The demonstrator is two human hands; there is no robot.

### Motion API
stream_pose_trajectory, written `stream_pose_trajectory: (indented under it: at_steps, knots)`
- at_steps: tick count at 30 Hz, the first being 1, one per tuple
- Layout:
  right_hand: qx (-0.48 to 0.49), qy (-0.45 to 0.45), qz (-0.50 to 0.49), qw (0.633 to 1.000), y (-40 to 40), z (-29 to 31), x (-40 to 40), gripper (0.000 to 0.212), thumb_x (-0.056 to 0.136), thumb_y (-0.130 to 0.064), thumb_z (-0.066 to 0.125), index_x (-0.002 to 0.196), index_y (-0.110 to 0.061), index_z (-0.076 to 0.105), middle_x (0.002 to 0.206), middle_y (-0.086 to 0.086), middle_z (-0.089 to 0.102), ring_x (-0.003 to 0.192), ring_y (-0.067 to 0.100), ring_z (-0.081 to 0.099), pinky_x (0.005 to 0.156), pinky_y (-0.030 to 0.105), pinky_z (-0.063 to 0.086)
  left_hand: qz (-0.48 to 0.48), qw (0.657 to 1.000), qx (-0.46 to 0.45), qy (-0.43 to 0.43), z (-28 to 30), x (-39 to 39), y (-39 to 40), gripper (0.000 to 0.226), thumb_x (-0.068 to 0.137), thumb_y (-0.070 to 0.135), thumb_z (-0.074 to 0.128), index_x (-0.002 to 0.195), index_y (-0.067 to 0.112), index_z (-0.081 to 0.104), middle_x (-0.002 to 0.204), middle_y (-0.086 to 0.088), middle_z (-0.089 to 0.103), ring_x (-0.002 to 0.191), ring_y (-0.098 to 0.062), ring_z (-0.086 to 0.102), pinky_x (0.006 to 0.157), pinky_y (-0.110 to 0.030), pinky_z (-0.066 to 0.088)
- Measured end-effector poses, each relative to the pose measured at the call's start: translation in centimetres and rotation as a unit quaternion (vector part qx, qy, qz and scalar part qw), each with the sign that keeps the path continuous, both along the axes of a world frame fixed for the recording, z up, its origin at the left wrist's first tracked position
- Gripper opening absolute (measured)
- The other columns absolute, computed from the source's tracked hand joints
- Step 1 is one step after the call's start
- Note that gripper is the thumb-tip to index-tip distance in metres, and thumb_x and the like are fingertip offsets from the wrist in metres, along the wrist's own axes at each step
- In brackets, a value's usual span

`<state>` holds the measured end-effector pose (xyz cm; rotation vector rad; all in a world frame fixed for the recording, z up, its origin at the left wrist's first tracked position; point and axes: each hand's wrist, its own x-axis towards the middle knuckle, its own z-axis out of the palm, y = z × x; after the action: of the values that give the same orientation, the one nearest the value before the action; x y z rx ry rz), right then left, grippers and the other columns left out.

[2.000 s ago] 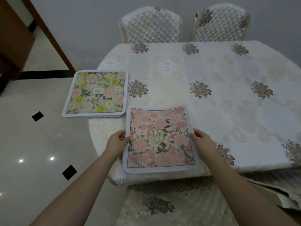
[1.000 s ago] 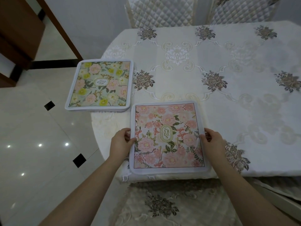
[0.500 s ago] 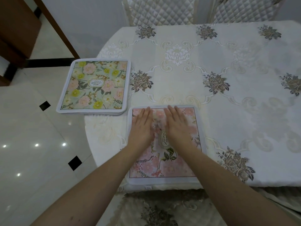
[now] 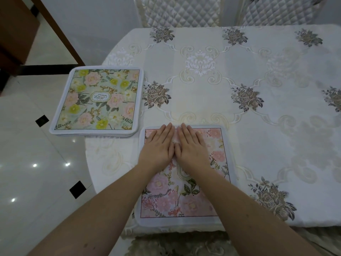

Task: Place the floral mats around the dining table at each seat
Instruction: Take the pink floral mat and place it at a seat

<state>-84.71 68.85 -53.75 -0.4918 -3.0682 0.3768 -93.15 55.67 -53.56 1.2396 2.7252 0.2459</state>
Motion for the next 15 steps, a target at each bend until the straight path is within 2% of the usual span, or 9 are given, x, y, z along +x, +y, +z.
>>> stream_pose_trajectory:
  at_steps: [6,10,15]
  knots:
    - [-0.015,-0.019,-0.06,0.998,1.7,0.7,1.0,0.066,0.1,-0.048,0.02,0.157,-0.018,0.008,0.164,-0.001,0.005,0.15,0.011,-0.001,0.122,0.039,0.001,0.056,0.998,0.004,-0.011,0.3,0.5,-0.5,0.07,0.097,0.052,0.014,0.159,0.019,0.008,0.166,0.002,0.004,0.152,-0.013,0.0,0.122,-0.032,-0.005]
    - [-0.01,-0.014,-0.096,0.995,3.6,0.8,2.0,0.066,0.099,-0.049,0.021,0.156,-0.017,0.011,0.164,0.0,0.01,0.15,0.012,0.002,0.122,0.037,-0.002,0.077,0.997,0.005,-0.004,0.3,0.7,-2.0,0.072,0.098,0.054,0.02,0.159,0.017,0.006,0.166,0.0,0.003,0.152,-0.014,0.0,0.123,-0.032,-0.002]
    - [-0.009,-0.03,-0.103,0.994,6.5,1.0,4.4,0.067,0.1,-0.052,0.013,0.157,-0.018,0.001,0.164,-0.001,0.0,0.15,0.011,-0.005,0.122,0.034,-0.001,0.101,0.995,0.006,-0.015,0.3,1.1,-3.8,0.076,0.097,0.057,0.019,0.159,0.015,0.005,0.166,-0.002,0.001,0.152,-0.013,-0.001,0.122,-0.03,-0.004]
